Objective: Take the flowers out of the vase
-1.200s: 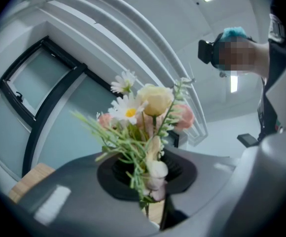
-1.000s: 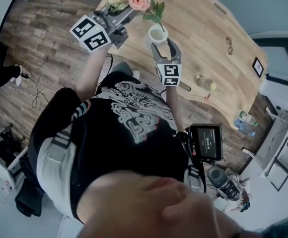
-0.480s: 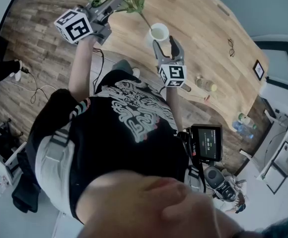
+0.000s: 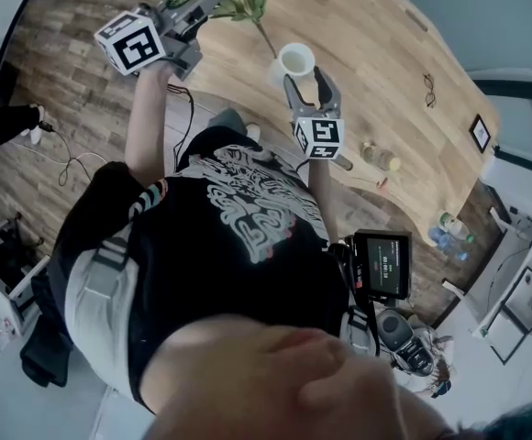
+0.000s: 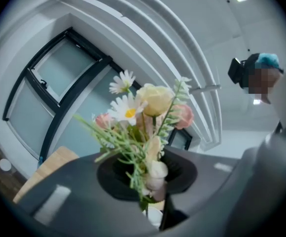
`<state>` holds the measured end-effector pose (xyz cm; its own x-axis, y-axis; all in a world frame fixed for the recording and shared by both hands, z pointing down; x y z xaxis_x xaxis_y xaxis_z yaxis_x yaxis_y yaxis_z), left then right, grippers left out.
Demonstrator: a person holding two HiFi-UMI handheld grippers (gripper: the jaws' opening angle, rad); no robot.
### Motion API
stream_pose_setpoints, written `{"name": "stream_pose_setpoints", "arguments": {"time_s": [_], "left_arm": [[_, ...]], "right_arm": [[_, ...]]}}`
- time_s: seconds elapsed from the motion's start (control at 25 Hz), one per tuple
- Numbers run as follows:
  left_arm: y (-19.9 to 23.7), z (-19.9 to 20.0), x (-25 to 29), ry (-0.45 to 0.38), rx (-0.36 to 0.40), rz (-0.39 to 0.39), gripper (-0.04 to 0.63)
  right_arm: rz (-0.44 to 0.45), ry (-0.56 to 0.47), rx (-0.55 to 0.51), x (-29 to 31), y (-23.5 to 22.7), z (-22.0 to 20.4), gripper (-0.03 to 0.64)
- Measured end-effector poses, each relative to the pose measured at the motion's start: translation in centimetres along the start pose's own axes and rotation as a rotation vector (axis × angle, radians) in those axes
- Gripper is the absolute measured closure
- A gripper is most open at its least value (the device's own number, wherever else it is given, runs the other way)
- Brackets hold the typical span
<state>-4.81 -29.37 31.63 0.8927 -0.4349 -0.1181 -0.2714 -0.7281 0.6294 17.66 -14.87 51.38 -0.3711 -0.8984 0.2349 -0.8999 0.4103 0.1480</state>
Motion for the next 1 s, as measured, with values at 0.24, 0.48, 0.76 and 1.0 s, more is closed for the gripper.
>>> {"name": "stream_pose_setpoints", "arguments": {"time_s": [0.24, 0.48, 0.76, 1.0], "left_arm": [[2.5, -1.1, 0.1, 0.109, -0.019, 0.106, 0.534], [8.7, -6.3, 0.8, 0.247, -0.074, 0.211, 0.532], [11.2, -11.3, 1.3, 0.407, -0.074, 0.315, 0.532], [15.0, -15.7, 2.7, 0.496, -0.155, 0.342, 0.531]], "right_arm": [[-0.010, -0.025, 0.010, -0.7, -0.1, 1.0, 0.337], [-0.017, -0.021, 0.028, 1.2, -0.5, -0.3, 0.337], [-0.029, -0.020, 0.038, 0.6, -0.3, 0.2, 0.337], [-0.032, -0.033, 0.046, 1.5, -0.3, 0.4, 0.337]]}}
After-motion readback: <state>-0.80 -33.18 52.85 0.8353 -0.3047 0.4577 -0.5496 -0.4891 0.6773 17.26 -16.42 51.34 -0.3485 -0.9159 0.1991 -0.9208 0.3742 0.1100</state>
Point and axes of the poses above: the fingertips, and each gripper's own axes: x forward along the fingers, y to its left, z out of its top, the point moved 6 cm from there along -x, backward along the fingers, and after that the axes turned 11 degrees about -x, right-handed, at the moved point
